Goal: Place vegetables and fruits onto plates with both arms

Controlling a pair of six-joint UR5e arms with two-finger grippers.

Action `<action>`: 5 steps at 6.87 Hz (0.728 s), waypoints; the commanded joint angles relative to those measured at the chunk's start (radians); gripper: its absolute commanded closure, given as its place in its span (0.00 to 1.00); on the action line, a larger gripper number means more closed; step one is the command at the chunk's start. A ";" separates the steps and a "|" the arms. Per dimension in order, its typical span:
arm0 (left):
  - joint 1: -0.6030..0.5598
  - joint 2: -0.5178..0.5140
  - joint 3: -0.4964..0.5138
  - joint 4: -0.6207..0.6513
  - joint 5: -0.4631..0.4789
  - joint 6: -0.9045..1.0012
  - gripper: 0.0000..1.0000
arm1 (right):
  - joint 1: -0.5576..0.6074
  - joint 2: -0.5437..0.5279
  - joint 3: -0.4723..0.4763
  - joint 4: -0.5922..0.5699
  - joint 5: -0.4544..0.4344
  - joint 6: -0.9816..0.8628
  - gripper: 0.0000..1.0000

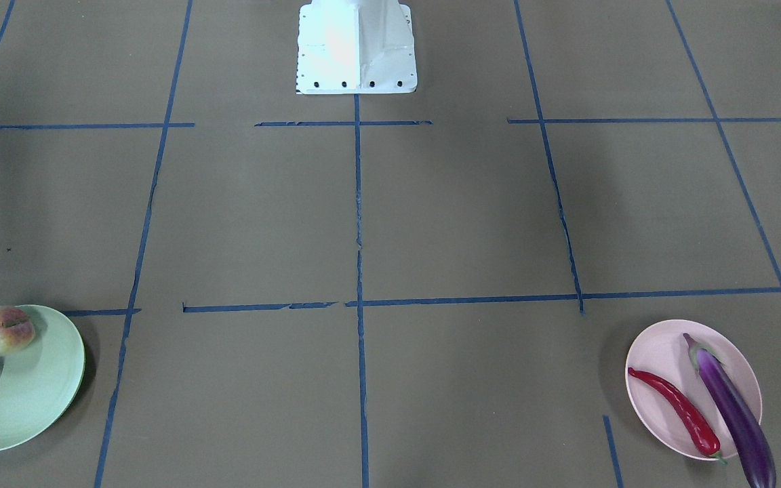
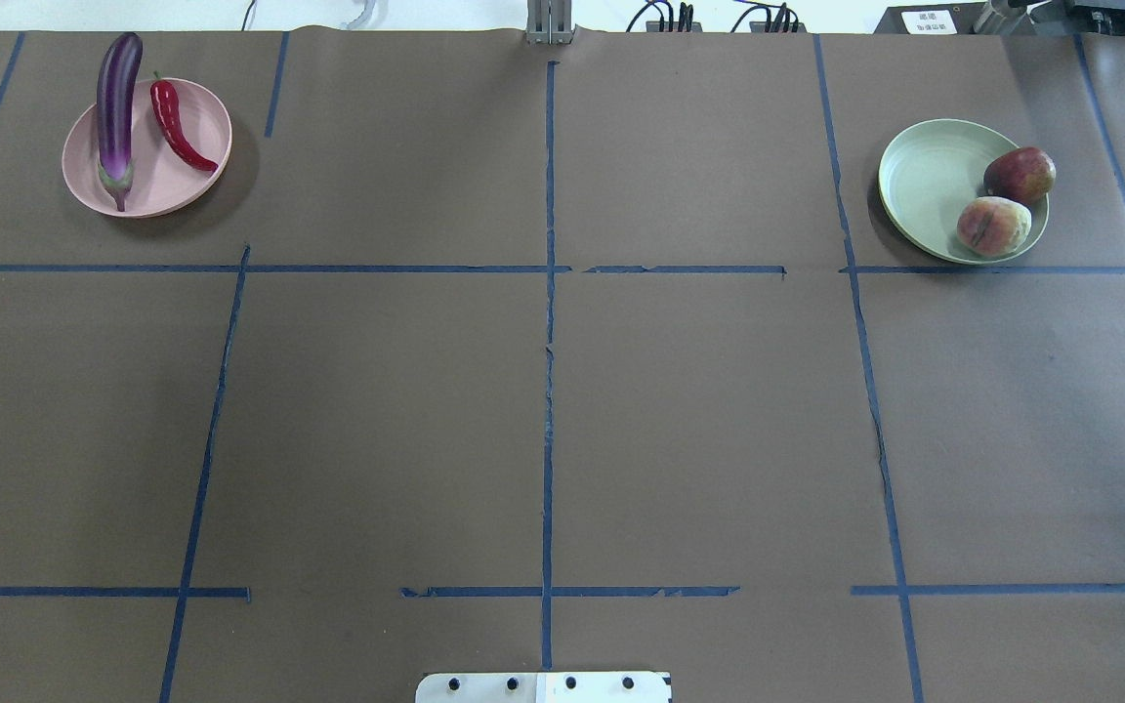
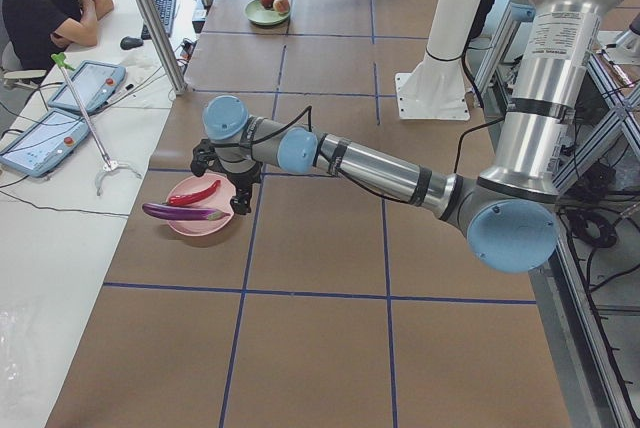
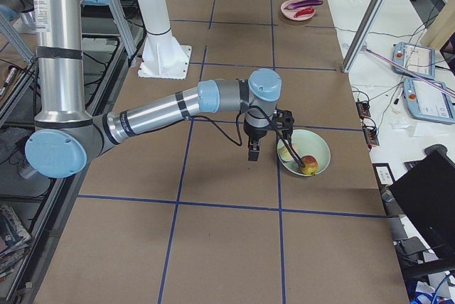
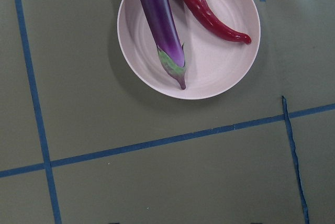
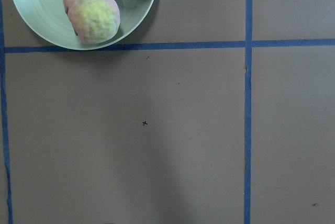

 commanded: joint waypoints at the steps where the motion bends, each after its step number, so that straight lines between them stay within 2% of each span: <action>1: -0.003 0.017 -0.005 0.002 0.002 0.002 0.11 | -0.001 -0.019 0.002 0.004 0.004 -0.002 0.00; 3: -0.076 0.019 0.030 0.054 0.003 0.190 0.13 | -0.002 -0.028 -0.001 0.004 0.004 -0.002 0.00; 4: -0.080 0.020 0.033 0.061 0.011 0.205 0.13 | -0.008 -0.048 0.001 0.008 0.007 -0.002 0.00; 5: -0.080 0.074 0.019 0.049 0.029 0.226 0.07 | -0.011 -0.054 0.001 0.013 0.010 -0.002 0.00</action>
